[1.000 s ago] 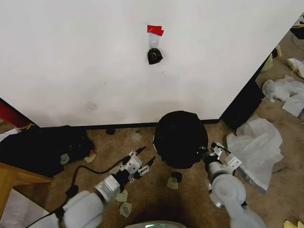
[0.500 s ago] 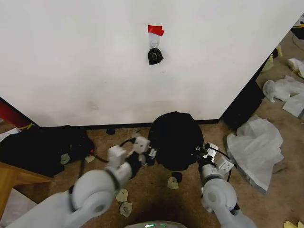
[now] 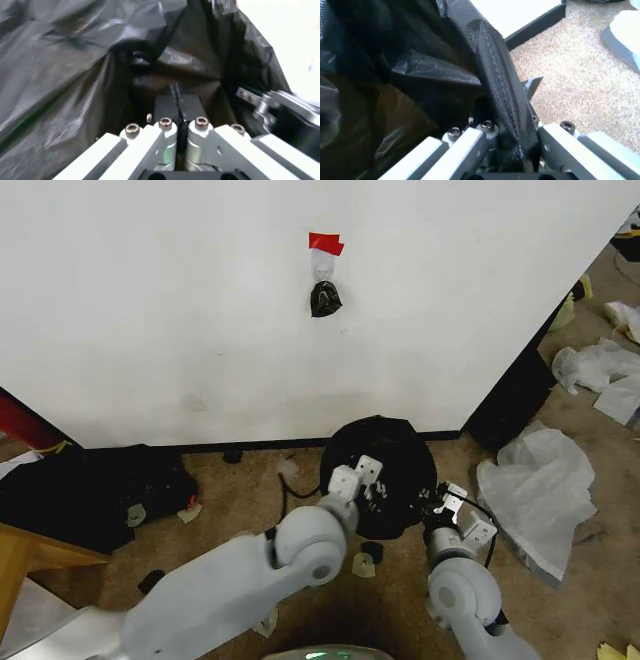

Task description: Place the garbage bag over the trash bin.

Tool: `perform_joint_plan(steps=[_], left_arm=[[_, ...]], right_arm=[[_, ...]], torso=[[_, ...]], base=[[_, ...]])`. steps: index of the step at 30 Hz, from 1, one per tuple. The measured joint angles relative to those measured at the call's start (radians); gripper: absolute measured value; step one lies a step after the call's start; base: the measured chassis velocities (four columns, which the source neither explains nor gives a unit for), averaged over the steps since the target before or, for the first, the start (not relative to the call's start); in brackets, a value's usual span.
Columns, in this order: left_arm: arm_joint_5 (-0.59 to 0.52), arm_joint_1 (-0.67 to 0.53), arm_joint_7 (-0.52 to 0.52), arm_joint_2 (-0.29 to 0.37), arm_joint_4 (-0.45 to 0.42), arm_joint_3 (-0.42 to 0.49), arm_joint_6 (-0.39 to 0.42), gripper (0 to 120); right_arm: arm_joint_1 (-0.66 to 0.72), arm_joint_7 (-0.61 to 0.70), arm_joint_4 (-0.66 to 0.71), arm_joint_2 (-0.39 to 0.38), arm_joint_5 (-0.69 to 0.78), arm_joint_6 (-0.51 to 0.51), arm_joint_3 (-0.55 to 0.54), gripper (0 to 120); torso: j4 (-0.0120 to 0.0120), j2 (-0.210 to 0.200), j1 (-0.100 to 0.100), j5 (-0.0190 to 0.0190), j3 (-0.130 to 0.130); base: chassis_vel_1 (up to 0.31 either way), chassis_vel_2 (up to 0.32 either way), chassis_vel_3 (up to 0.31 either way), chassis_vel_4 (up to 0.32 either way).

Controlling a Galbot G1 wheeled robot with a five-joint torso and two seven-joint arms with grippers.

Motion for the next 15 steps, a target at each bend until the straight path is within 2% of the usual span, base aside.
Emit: perform_joint_plan(steps=[1,6,7,12,15], left_arm=[[0.0,0.0,0.0,0.0,0.0,0.0,0.0,0],[0.05,-0.042,-0.01,-0.078,0.155,0.061,0.018,0],[0.05,-0.042,-0.01,-0.078,0.155,0.061,0.018,0],[0.11,-0.075,-0.008,-0.125,0.335,0.098,0.04,0],[0.115,-0.085,0.0,-0.132,0.379,0.102,0.041,0]], right_arm=[[0.0,0.0,0.0,0.0,0.0,0.0,0.0,0],[0.004,-0.002,-0.004,-0.004,-0.004,0.0,-0.007,0],[0.004,-0.002,-0.004,-0.004,-0.004,0.0,-0.007,0],[-0.009,-0.013,0.003,-0.012,-0.013,0.0,-0.008,0],[-0.017,-0.02,0.009,-0.014,-0.017,0.0,-0.008,0]], torso=[[0.0,0.0,0.0,0.0,0.0],[-0.0001,0.0,0.0,-0.0001,0.0],[-0.0001,0.0,0.0,-0.0001,0.0],[0.0,0.0,0.0,-0.0003,0.0],[-0.0001,0.0,0.0,-0.0006,0.0]], base=[[0.0,0.0,0.0,0.0],[0.0,0.0,0.0,0.0],[0.0,0.0,0.0,0.0],[0.0,0.0,0.0,0.0],[0.0,0.0,0.0,0.0]])
